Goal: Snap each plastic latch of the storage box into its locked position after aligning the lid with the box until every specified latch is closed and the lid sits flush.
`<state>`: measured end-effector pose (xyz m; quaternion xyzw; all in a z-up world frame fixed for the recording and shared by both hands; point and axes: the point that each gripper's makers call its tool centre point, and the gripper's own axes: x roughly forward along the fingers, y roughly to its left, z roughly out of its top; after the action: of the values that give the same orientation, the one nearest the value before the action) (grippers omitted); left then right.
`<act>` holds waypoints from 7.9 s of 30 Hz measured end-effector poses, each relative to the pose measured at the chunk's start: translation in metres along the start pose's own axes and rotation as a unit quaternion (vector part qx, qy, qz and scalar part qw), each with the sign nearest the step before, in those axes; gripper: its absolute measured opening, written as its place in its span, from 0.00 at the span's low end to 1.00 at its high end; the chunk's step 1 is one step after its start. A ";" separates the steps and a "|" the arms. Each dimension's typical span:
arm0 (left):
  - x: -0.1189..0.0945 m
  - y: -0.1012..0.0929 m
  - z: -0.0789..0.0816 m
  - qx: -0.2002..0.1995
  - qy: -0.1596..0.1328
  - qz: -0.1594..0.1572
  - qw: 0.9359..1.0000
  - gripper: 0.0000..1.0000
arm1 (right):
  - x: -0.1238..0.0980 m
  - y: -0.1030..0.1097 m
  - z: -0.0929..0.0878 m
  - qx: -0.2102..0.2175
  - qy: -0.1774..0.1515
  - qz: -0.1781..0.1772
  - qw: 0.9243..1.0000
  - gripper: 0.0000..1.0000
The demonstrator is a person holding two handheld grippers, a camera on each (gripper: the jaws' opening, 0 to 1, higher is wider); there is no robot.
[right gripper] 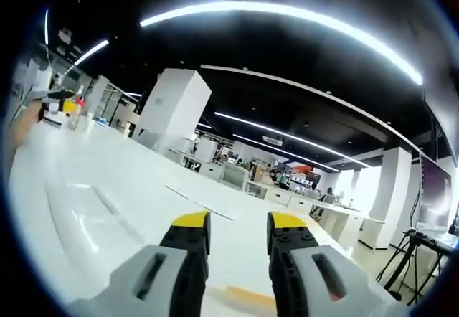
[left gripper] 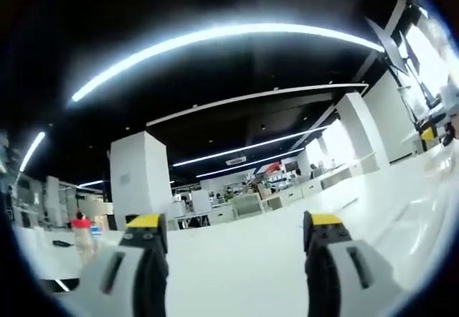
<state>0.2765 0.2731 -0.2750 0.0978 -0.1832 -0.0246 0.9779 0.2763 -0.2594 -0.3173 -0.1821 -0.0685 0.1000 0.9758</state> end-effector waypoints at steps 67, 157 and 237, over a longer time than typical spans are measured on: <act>0.001 -0.018 0.002 -0.098 0.003 -0.068 0.993 0.76 | -0.018 -0.016 0.021 -0.023 -0.047 -0.046 0.998 0.37; -0.016 -0.444 0.040 0.041 0.190 -0.635 0.747 0.72 | -0.017 -0.033 0.015 0.023 -0.059 -0.097 0.993 0.33; -0.055 -0.547 -0.054 0.156 0.362 -0.717 0.575 0.39 | -0.016 -0.039 0.003 0.042 -0.034 -0.115 0.992 0.30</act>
<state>0.2381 -0.2480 -0.4529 0.3490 0.3150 -0.6511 0.5958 0.2668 -0.2980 -0.3017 -0.1287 -0.1176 -0.0039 0.9847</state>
